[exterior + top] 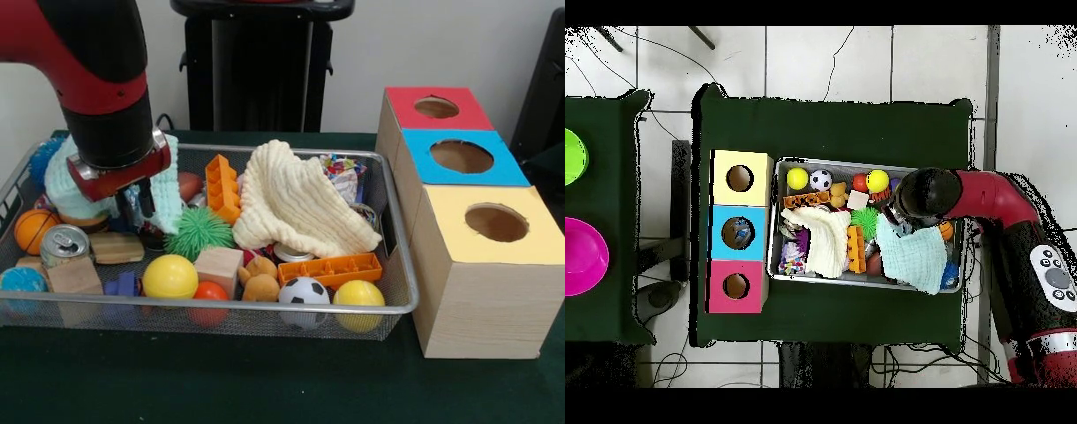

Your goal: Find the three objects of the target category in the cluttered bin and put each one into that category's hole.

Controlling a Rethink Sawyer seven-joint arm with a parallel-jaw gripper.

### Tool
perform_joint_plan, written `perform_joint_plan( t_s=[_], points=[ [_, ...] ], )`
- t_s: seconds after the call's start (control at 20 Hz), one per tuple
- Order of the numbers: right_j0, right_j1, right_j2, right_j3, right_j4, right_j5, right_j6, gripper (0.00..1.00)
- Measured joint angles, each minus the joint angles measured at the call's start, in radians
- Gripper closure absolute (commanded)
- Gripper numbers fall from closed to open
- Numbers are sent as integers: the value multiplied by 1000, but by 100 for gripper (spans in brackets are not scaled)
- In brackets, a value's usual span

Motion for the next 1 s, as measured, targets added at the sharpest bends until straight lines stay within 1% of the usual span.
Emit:
perform_joint_plan(
  t_s=[0.1,0.15,0.2,0.25,0.4,0.5,0.55,0.65,0.7,0.8,0.9,1.0],
  points=[
    [-6,-3,0,8,22,-17,3,100],
    [-17,-7,0,20,54,-51,6,100],
    [-22,-9,0,24,66,-65,6,100],
    [-32,-13,-1,34,92,-101,6,100],
    [-44,-26,-6,51,139,-173,6,100],
    [-46,-32,-9,57,154,-191,6,100],
    [-46,-47,-13,73,183,-221,6,100],
    [-45,-59,-15,87,203,-237,7,100],
    [-41,-81,-18,115,236,-260,11,100],
    [-33,-98,-21,137,261,-274,16,100],
    [-8,-132,-31,187,313,-307,37,100],
    [11,-150,-35,217,343,-330,58,100]
  ],
)
